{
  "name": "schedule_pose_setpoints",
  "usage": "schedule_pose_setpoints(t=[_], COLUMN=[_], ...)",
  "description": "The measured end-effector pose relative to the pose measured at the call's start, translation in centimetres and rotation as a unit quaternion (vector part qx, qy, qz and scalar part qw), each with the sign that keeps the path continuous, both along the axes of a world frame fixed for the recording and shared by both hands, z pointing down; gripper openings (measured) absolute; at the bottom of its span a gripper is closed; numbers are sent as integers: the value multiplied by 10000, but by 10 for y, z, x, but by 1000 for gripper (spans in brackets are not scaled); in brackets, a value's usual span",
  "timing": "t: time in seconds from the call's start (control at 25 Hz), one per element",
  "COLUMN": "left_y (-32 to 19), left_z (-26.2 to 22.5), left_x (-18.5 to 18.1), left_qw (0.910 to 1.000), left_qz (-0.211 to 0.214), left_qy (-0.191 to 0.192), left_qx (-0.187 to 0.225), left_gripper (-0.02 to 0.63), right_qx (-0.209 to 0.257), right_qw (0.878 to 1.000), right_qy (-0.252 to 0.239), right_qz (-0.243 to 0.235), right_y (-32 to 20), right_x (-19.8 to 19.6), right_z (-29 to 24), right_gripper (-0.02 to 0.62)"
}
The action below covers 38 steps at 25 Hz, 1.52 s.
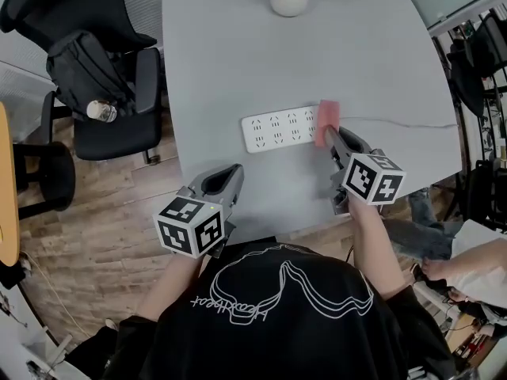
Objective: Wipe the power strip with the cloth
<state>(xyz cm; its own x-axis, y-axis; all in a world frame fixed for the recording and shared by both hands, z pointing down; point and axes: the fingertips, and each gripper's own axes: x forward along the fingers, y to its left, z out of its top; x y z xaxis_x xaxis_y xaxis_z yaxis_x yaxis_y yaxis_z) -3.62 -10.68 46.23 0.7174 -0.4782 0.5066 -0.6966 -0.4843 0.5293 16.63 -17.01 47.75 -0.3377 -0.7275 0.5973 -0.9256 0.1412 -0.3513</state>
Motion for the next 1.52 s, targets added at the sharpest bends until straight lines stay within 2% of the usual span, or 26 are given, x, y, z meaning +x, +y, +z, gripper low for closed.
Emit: schedule_pose_setpoints(t=[0.32,0.56,0.72,1.04,1.52], left_y=[-1,1,0,-3,-1], left_z=[4,8,10,13,10], left_x=[-12,-16,-18,-22,-20], left_qw=[9999,9997,9996,9994,9995], left_qz=[-150,-217,-252,-312,-304], left_qy=[11,-11,-22,-60,-84], left_qx=[-38,-72,-78,-116,-102], left_gripper=[12,12,12,12,12], right_qx=[206,76,-16,-250,-291], right_qw=[9969,9908,9874,9839,9846], right_qy=[-361,-491,-530,-452,-304], right_qz=[-664,-1256,-1491,-1708,-1697], right_y=[-8,-3,-2,2,3], right_x=[-65,-120,-144,-160,-154], right_z=[-21,-8,2,23,31], right_gripper=[43,43,41,43,43])
